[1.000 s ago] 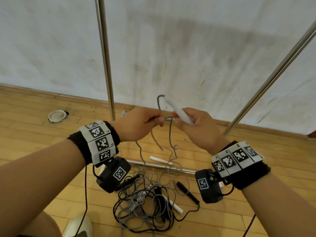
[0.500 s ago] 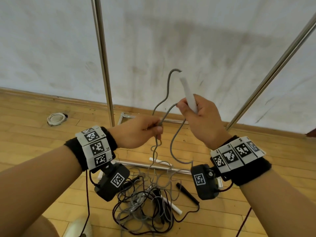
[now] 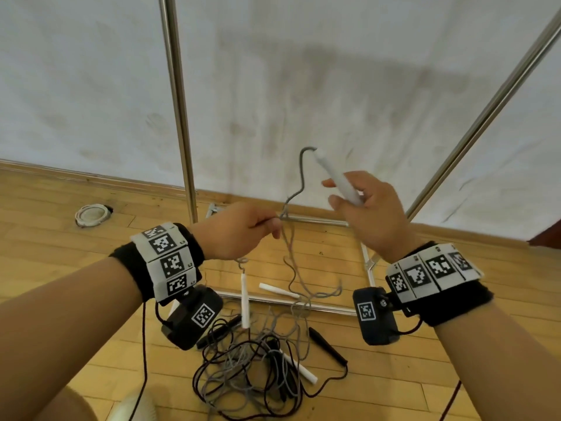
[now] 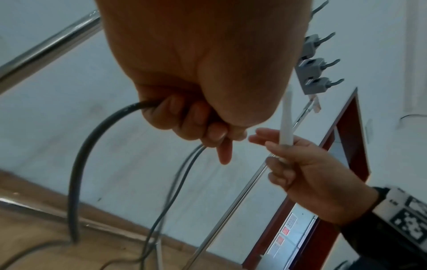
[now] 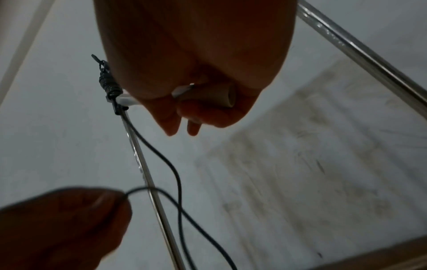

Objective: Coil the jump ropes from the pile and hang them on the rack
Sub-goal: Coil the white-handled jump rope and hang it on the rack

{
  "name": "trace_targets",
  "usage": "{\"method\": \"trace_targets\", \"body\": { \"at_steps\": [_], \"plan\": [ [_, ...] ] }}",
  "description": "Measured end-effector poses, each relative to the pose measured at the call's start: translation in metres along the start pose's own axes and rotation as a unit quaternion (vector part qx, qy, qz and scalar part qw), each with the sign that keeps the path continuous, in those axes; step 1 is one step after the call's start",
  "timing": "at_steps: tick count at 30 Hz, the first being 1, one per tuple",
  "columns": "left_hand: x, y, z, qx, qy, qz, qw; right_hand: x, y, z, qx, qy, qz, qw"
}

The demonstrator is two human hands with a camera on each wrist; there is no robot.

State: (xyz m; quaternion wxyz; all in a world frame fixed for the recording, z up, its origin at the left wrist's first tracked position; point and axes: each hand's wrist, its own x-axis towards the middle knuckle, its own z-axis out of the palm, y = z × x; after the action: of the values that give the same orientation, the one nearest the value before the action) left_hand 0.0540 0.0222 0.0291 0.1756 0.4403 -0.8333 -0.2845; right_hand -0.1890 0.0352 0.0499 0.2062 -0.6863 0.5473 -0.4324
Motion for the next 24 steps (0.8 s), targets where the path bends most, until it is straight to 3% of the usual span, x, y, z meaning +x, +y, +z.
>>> {"method": "trace_targets", "body": {
  "at_steps": [4, 6, 11, 18, 24],
  "plan": [
    [0.001, 0.012, -0.009, -0.013, 0.004, 0.041, 0.999, -0.004, -0.014, 0.016, -0.047, -0.113, -0.033, 0.992],
    [0.002, 0.016, -0.013, -0.041, 0.021, 0.06, 0.997, -0.004, -0.022, 0.019, -0.053, -0.119, -0.032, 0.991],
    [0.001, 0.01, -0.021, -0.067, 0.068, 0.049, 0.994, 0.001, -0.029, 0.019, -0.071, -0.083, -0.041, 0.993],
    [-0.007, -0.022, -0.005, 0.028, -0.095, -0.034, 0.995, 0.004, -0.022, 0.006, 0.005, 0.087, -0.021, 0.996],
    [-0.007, -0.029, -0.003, -0.001, -0.082, -0.048, 0.996, 0.017, -0.021, 0.001, 0.021, 0.101, 0.026, 0.994]
  ]
}}
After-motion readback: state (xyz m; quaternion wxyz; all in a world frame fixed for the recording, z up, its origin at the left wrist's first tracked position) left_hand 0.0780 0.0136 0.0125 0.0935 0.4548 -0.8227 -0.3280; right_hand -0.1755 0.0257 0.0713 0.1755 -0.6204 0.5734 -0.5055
